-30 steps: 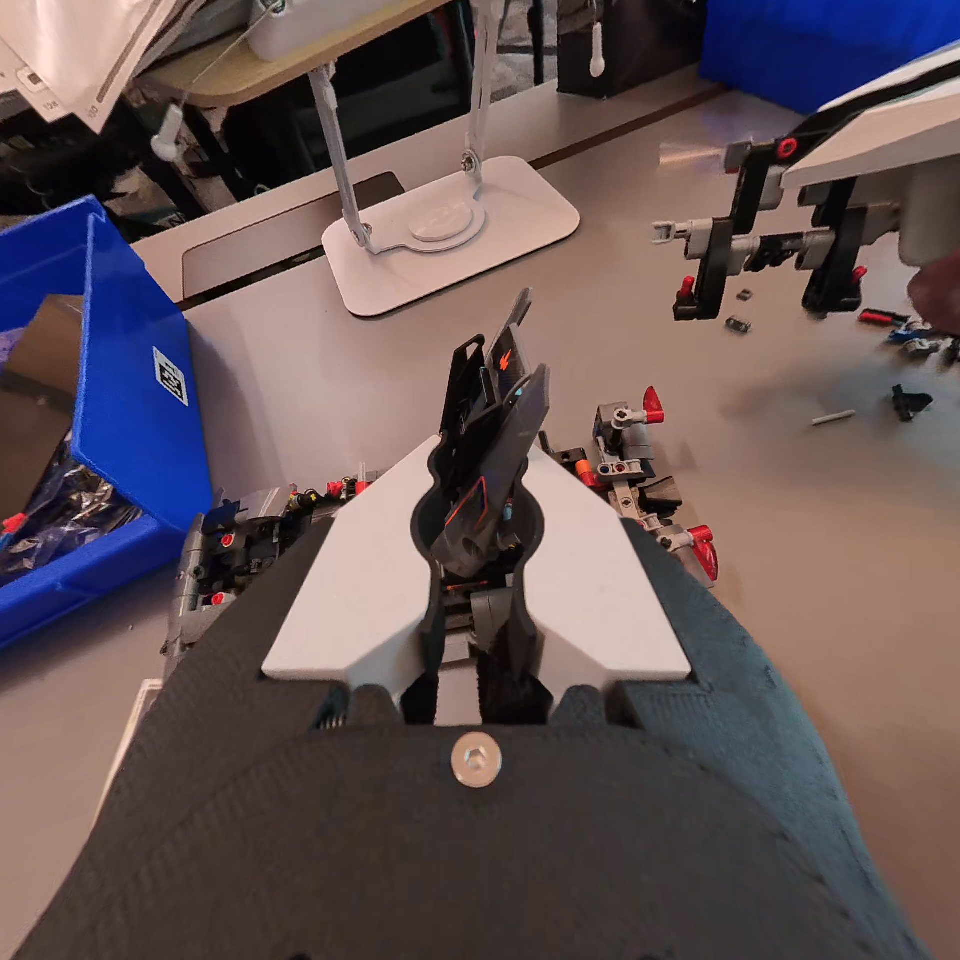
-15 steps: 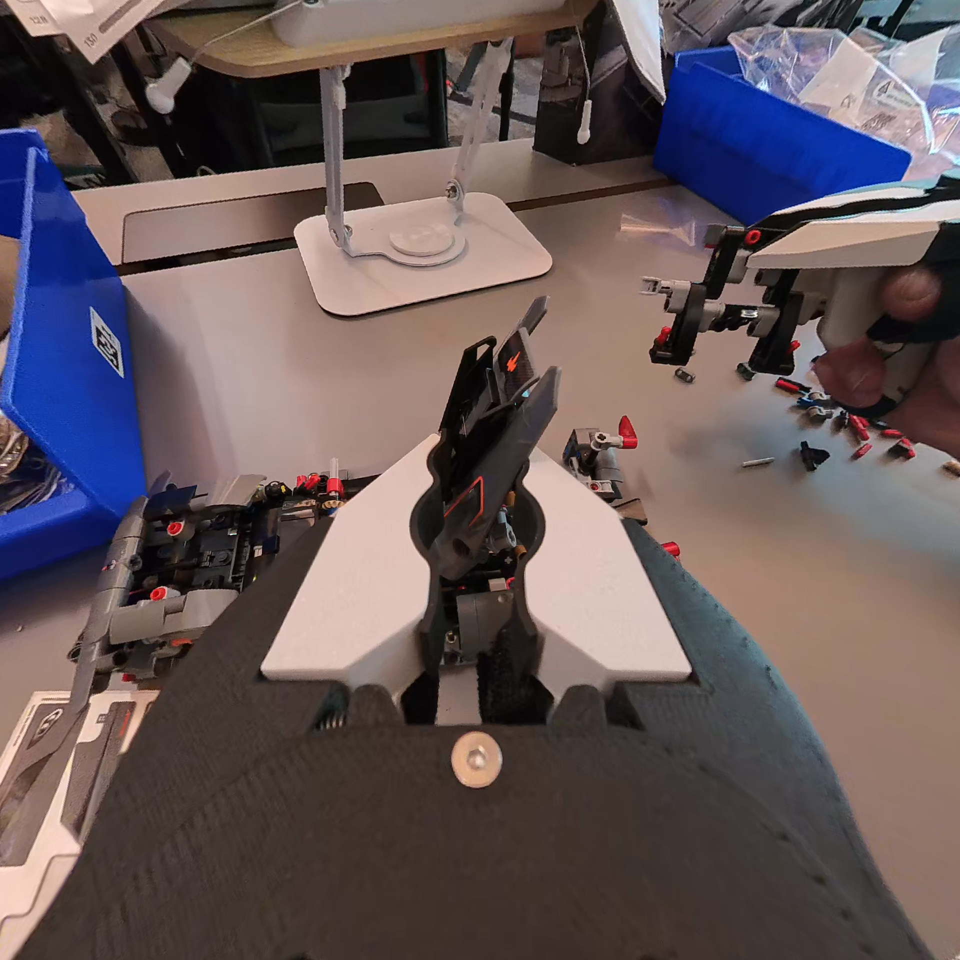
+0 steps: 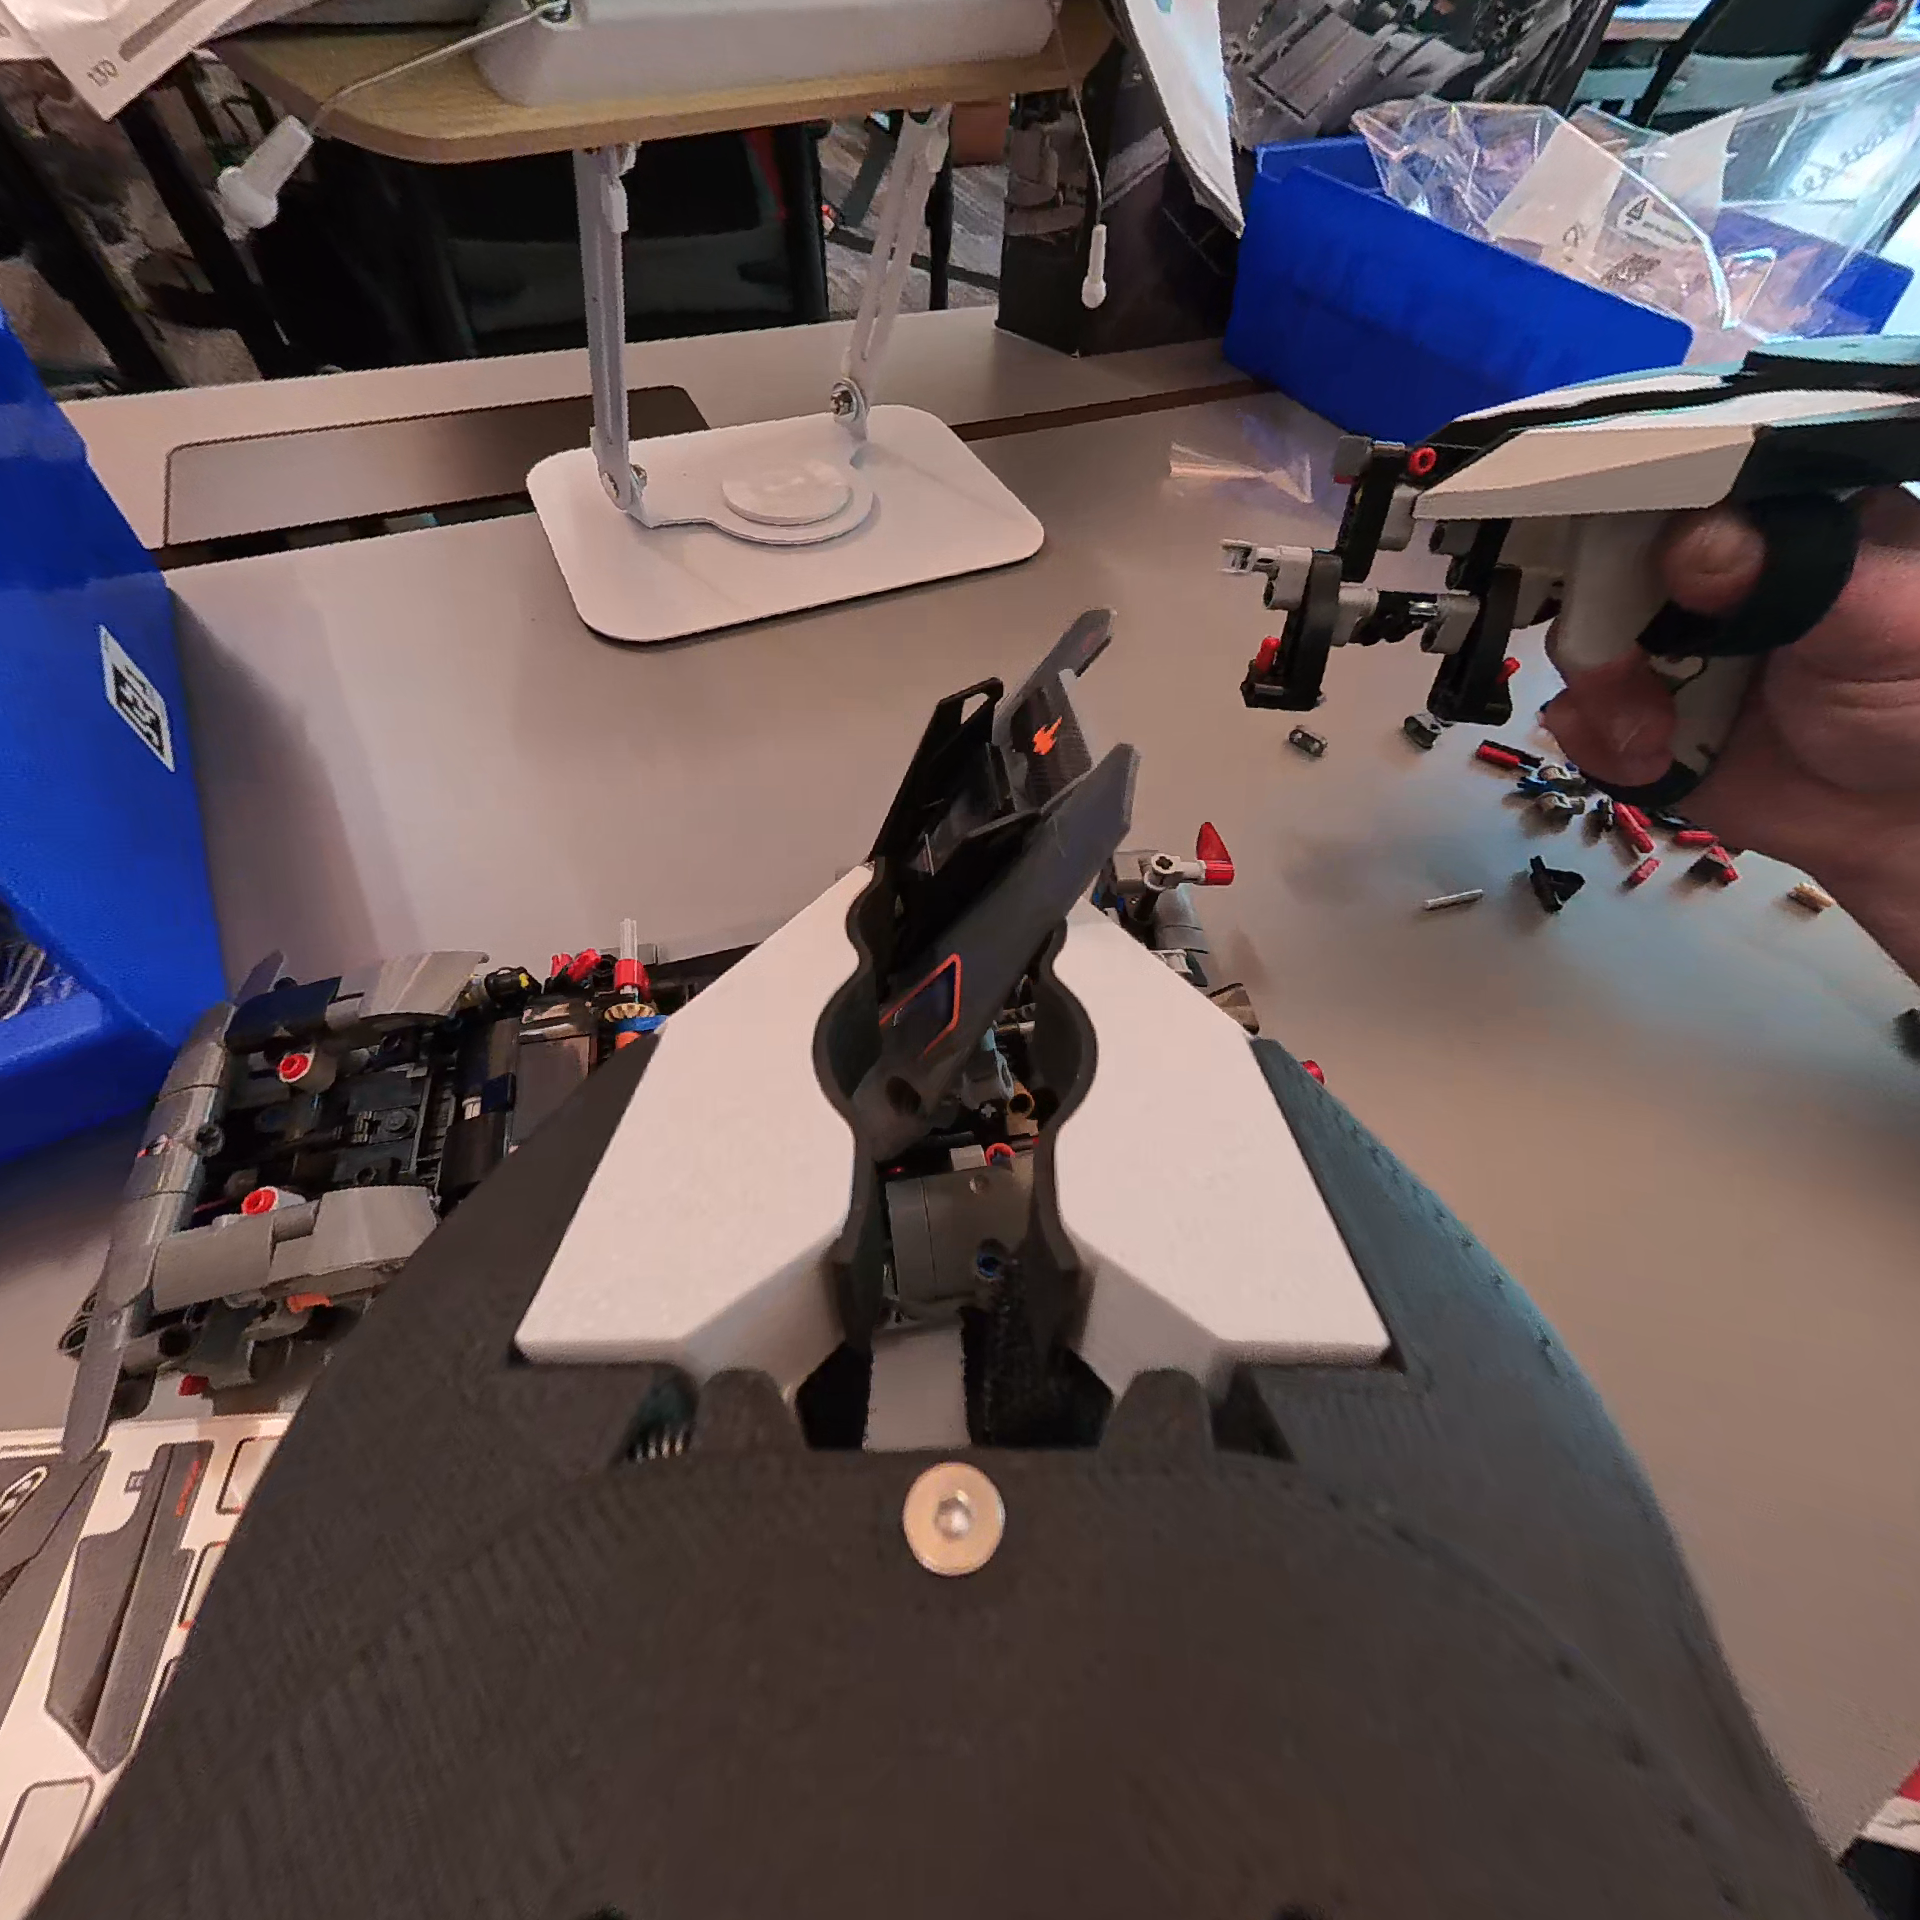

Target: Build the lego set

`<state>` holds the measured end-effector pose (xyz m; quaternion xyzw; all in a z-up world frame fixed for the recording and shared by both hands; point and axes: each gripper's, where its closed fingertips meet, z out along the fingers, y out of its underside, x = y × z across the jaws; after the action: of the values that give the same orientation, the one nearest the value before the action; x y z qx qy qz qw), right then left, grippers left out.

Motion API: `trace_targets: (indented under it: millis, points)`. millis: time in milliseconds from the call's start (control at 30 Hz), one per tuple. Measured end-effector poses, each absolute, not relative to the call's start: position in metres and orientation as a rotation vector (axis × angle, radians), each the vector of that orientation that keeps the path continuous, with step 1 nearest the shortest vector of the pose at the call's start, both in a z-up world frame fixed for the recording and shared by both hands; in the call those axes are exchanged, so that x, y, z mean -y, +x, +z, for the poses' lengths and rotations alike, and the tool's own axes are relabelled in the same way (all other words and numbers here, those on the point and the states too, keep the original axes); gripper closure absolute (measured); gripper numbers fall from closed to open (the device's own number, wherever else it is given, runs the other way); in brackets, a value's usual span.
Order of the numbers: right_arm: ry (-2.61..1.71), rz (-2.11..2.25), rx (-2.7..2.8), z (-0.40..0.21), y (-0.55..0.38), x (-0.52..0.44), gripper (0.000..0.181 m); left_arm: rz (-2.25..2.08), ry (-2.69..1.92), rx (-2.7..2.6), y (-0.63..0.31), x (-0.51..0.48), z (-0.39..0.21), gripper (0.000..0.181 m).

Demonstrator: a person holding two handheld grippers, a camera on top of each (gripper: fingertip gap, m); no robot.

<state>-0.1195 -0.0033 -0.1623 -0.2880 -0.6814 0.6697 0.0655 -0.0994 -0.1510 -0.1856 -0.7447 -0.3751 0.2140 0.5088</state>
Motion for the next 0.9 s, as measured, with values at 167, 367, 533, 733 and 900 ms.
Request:
trace_targets:
  millis: [167, 367, 533, 733, 900]
  points:
    - [-0.863, 2.023, 2.061, -0.162, -0.119, 0.005, 0.167, 0.475, -1.785, 0.869, -0.094, 0.151, -0.186, 0.155]
    - [-0.851, 2.028, 2.071, -0.162, -0.116, 0.009, 0.167, 0.463, -1.823, 0.834, -0.089, 0.143, -0.191, 0.137]
    - [-0.828, 2.085, 2.056, -0.152, -0.110, 0.013, 0.167, 0.567, -1.781, 0.752, -0.078, 0.149, -0.167, 0.117]
    - [-0.957, 2.480, 1.867, -0.120, -0.101, 0.008, 0.168, 0.837, -1.769, 0.548, -0.050, 0.132, -0.116, 0.115]
    - [-0.924, 2.804, 1.684, -0.082, -0.072, 0.002, 0.168, 0.697, -1.774, 0.477, -0.030, 0.083, -0.110, 0.118]
